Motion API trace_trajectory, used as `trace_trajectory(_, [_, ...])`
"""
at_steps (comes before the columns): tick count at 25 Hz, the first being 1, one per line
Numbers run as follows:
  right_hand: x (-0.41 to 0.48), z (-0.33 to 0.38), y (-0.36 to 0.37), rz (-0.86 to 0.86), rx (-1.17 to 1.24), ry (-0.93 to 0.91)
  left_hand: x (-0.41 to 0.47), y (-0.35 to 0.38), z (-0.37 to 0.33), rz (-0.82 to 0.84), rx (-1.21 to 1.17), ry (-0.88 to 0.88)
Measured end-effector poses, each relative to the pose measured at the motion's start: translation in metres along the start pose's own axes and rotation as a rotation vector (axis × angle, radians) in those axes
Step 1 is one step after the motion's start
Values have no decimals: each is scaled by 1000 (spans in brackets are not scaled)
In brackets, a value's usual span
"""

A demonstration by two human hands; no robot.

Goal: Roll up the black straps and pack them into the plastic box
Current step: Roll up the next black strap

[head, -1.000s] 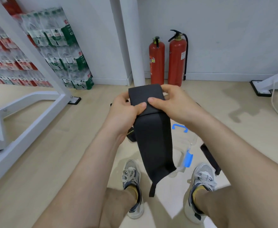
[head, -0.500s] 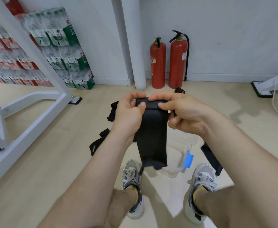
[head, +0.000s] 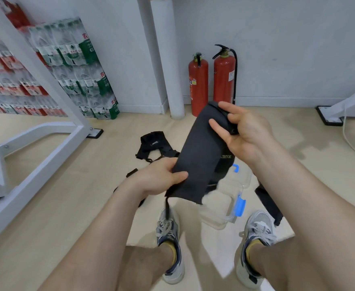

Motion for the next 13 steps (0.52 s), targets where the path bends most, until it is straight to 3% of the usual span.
trace_trajectory(3, [5, 13, -2, -39, -492, -193, -8, -18, -10, -166, -244, 79])
trace_trajectory(6, [-5, 4, 14, 222, -1010, -247, -17, -31, -29, -265, -490, 234])
trace_trajectory(9, [-21, -24, 28, 390, -905, -111, -17, -29, -36, -295, -491, 314])
trace_trajectory(13, [-11, -25, 31, 344, -699, -132, -22, -34, -41, -326, -533, 317])
Point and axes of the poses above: each hand's wrist, its own x-axis towards the middle knuckle, its own y-axis out of the palm, z = x × y, the point moved 6 cm from there along x, towards the middle knuckle, and after that the axes turned 2 degrees about -x, right-handed, at the moved point
